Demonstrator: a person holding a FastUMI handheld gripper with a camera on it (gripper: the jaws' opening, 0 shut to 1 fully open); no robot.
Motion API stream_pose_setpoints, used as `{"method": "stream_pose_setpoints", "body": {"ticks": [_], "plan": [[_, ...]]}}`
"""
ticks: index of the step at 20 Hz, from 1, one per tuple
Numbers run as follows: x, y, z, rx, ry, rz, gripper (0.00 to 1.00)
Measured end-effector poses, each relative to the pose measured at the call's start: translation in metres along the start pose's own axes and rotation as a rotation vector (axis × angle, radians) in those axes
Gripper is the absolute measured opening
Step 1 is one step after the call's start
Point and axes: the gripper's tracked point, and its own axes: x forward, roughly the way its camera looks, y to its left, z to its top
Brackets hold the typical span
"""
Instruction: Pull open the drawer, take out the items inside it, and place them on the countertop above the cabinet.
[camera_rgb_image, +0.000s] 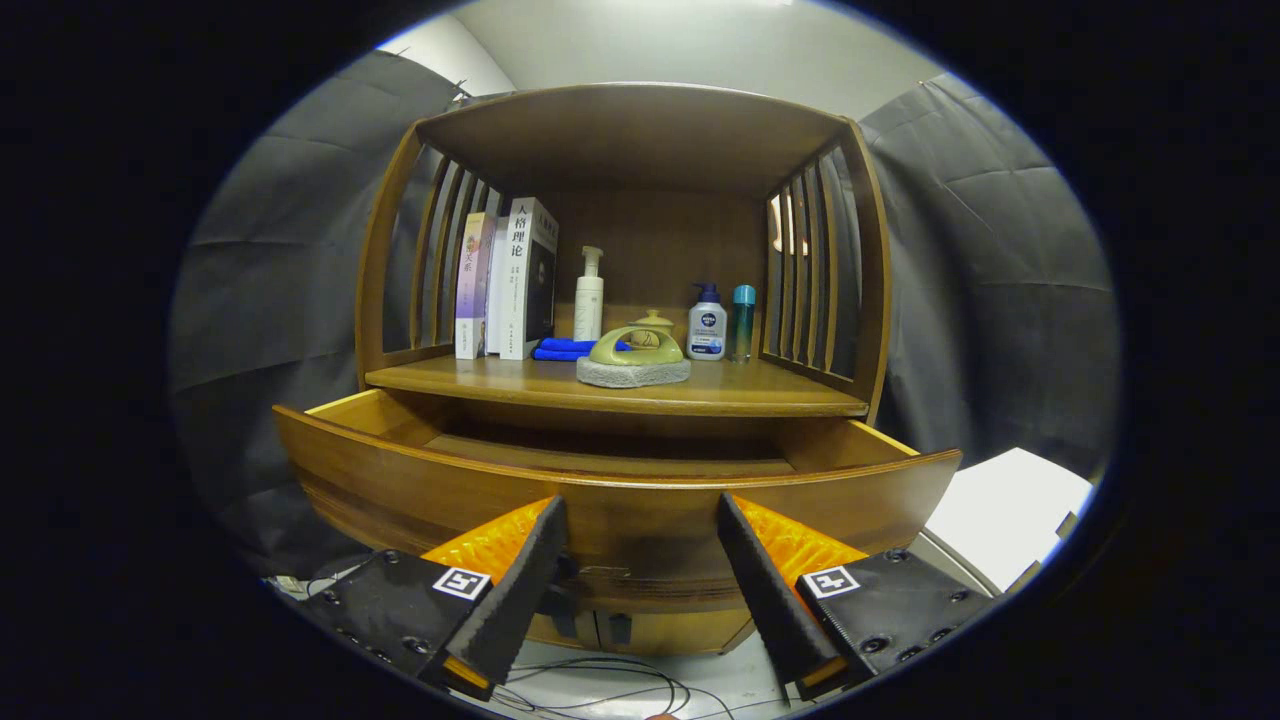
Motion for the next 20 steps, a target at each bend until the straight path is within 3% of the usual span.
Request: {"method": "stream_pose_setpoints", "body": {"ticks": [20], "plan": [[0.057, 0.003, 0.008, 0.022, 0.002, -0.007, 0.98]]}}
